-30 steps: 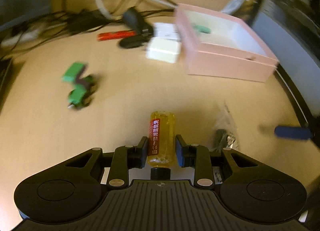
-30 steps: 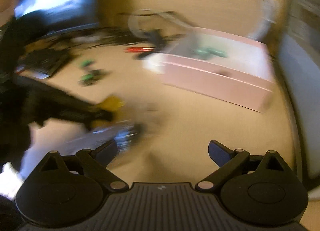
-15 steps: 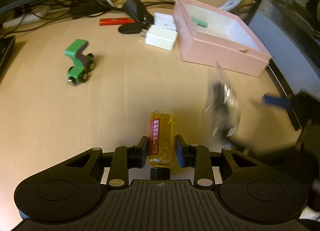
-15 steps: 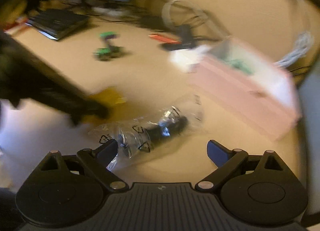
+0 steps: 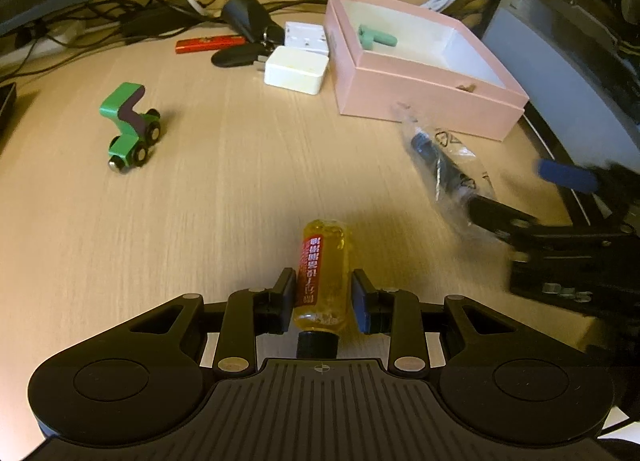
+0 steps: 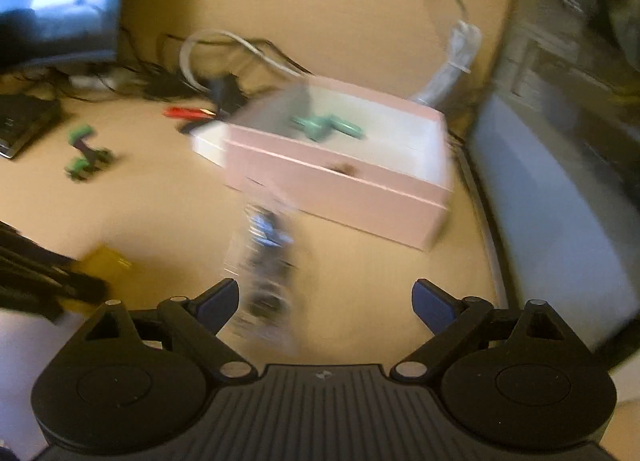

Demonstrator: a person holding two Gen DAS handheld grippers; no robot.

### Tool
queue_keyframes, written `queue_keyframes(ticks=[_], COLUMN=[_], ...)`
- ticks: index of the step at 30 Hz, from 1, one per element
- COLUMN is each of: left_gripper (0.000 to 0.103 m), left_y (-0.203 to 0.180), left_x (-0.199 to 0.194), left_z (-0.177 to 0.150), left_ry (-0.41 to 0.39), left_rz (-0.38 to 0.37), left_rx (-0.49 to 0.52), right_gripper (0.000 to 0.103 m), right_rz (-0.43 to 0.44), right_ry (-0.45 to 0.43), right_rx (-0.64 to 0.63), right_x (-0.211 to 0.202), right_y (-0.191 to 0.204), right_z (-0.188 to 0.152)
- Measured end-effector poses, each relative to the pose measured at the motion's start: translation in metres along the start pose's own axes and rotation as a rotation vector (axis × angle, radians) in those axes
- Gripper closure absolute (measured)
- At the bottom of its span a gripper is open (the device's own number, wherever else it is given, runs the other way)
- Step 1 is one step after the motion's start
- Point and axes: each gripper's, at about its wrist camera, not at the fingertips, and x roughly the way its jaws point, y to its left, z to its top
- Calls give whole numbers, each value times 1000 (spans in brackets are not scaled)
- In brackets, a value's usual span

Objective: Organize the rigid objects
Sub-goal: 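Grasp the clear bag of black parts with the right tool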

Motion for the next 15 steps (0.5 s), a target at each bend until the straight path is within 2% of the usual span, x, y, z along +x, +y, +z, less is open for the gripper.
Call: queue_keyframes(ticks=[2,5,7,8,9,11,15], left_gripper=[69,69,69,69,69,69,70], left_y=[0,-2,-7,-10,-12,-10,2], left_x=[0,0,0,0,0,0,-1], left_z=[1,1,-1,-2,-3,-4,-1], left_ry=[5,7,-2,-7,-12,-20,-18], left_rz=[3,11,30,39,45,39,-7], left_rx=[0,10,42,61,76,70,2], right_gripper=[29,43,46,57,61,75,86], right_rz=[26,13,20,32,54,85,101], right_ry=[-24,-16,24,59,79,88,63], right_rx=[-52,-57,-22,-3,19,30,22], right_x=[11,41,58,63,66,60,34], right_y=[13,21,15,12,8,5,2], right_z=[6,17,20,20,21,21,18])
